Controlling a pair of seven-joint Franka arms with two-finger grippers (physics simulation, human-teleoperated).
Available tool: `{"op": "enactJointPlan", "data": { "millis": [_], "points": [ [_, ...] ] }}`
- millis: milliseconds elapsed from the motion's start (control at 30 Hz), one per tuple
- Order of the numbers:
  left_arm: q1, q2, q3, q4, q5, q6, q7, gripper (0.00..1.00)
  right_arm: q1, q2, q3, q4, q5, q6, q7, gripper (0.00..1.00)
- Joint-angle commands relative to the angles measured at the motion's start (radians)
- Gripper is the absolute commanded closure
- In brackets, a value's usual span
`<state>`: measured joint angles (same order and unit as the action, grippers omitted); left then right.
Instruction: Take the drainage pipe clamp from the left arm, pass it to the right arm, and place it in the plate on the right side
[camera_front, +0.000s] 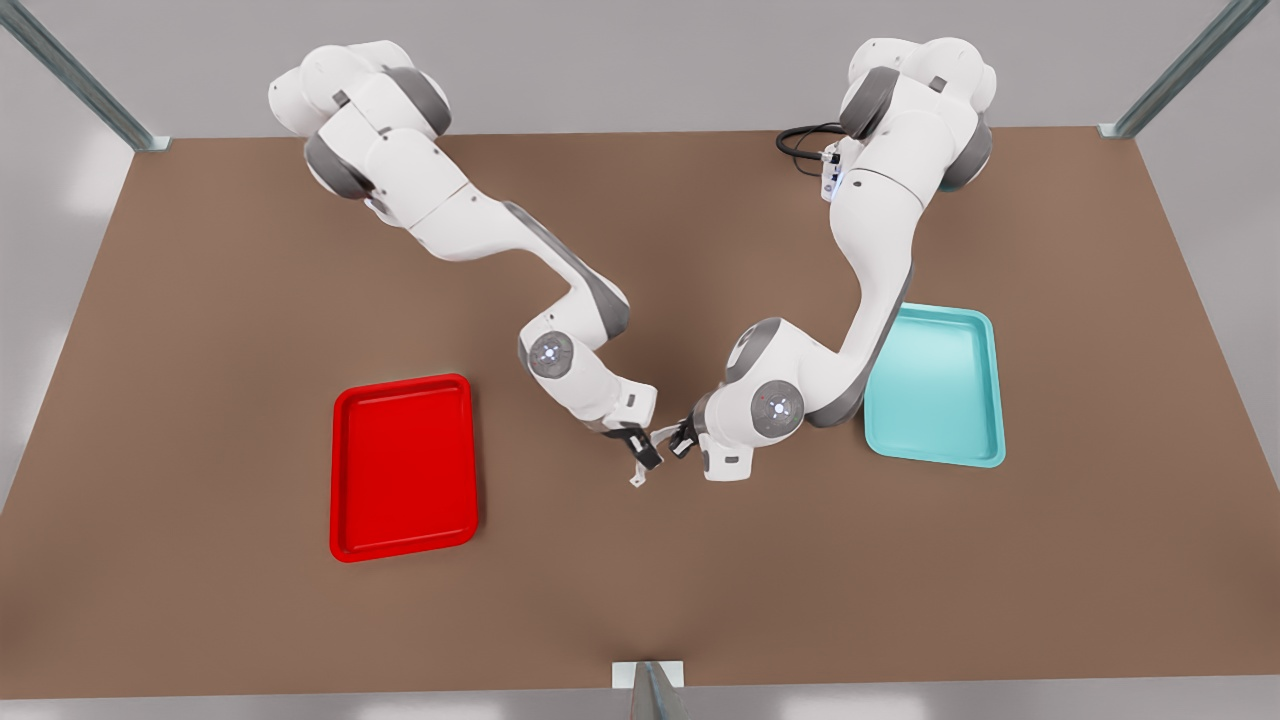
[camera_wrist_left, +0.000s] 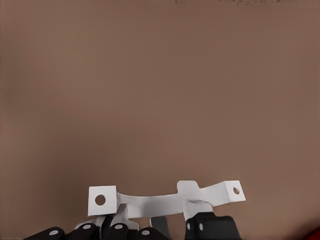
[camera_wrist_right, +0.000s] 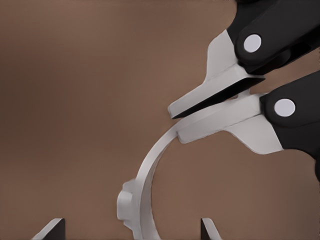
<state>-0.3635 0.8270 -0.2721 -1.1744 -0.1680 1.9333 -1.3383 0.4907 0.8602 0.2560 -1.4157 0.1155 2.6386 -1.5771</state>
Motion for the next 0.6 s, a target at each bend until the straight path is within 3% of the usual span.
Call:
{"op": "enactJointPlan", "data": {
  "millis": [0,33,100,167,233,267,300,500,567],
  "points": [
    [0.0,-0.002,-0.001,0.001,-0.001,-0.008,-0.094,0.79,0.002,0.01,0.0,0.008,0.004,0.05,-0.1,0.0],
    [0.0,-0.002,-0.001,0.001,-0.001,-0.008,-0.094,0.79,0.002,0.014,0.0,0.009,0.004,0.052,-0.1,0.06],
    [0.0,-0.002,-0.001,0.001,-0.001,-0.008,-0.094,0.79,-0.003,0.014,-0.001,0.009,-0.007,0.052,-0.1,0.4],
    [-0.002,-0.002,-0.001,0.001,-0.001,-0.008,-0.096,0.79,-0.011,0.014,-0.003,0.008,-0.007,0.052,-0.1,0.59],
    [-0.002,-0.003,-0.001,0.001,-0.001,-0.008,-0.097,0.79,-0.012,0.013,-0.003,0.006,-0.007,0.052,-0.1,0.73],
    [-0.003,-0.005,-0.001,0.001,-0.001,-0.008,-0.114,0.74,-0.012,0.013,-0.003,0.008,-0.007,0.052,-0.101,0.79],
    [-0.006,-0.005,-0.001,0.002,-0.001,-0.005,-0.12,0.0,-0.011,0.014,-0.003,0.006,-0.007,0.052,-0.1,0.79],
    [0.003,-0.029,0.005,0.018,0.007,-0.094,-0.145,0.0,-0.008,0.016,-0.001,-0.005,0.001,0.087,-0.095,0.79],
    [0.067,-0.063,0.002,0.018,0.038,-0.152,-0.131,0.0,-0.012,0.014,-0.001,-0.005,0.001,0.087,-0.096,0.79]
  ]
}}
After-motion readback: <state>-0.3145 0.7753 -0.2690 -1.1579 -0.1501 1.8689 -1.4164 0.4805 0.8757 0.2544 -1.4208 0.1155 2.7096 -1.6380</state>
